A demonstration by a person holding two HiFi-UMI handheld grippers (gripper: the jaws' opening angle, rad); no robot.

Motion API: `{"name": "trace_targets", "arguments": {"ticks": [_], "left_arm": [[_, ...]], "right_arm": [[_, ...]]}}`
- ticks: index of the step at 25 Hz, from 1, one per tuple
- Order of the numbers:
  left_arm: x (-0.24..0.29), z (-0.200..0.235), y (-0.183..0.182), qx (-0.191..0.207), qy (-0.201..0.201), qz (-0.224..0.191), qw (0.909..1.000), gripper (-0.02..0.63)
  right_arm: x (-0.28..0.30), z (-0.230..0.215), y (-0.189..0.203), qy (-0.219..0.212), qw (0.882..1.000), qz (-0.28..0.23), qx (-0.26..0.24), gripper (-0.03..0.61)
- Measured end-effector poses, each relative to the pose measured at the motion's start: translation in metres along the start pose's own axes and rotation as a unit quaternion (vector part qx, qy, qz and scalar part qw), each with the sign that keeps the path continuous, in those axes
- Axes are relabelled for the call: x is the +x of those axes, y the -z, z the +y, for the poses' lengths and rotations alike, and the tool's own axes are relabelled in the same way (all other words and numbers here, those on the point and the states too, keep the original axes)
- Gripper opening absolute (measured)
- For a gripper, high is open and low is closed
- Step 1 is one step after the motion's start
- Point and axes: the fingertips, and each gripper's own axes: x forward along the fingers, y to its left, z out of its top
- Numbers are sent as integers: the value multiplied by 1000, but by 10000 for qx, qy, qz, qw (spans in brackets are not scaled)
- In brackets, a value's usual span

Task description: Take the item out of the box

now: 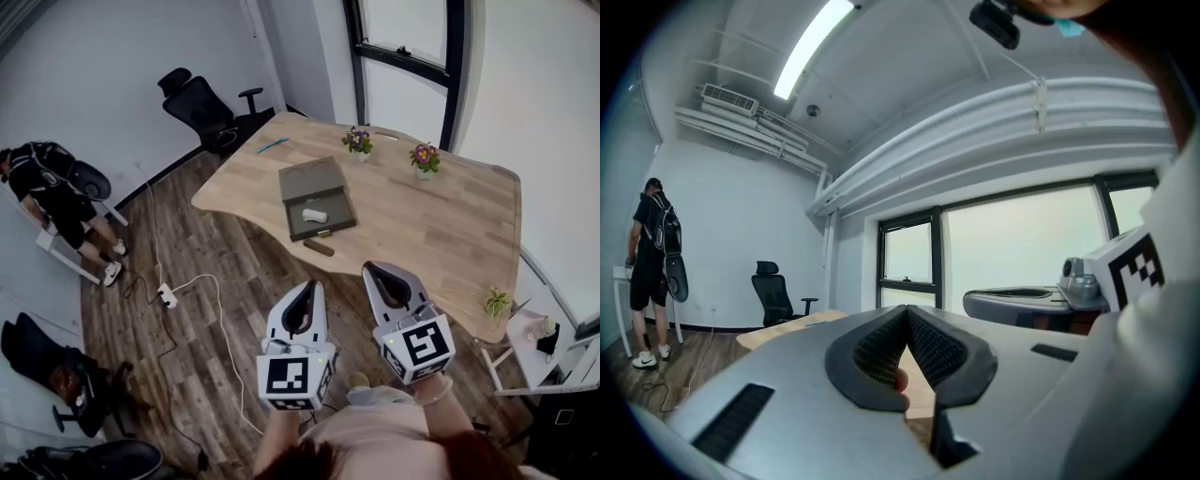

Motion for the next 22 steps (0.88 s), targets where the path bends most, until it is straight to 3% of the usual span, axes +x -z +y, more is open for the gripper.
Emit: {"name": "trace_targets", "arguments": {"ticks": [15,22], "left_arm": [[51,28,19,-56,-315,215,9993,0],[66,33,26,-104,-254,297,9992,-1]], "right_arm": [[64,-31,16,-316,9995,55,67,0],[78,-35,24,-373,9992,99,129,0]]}}
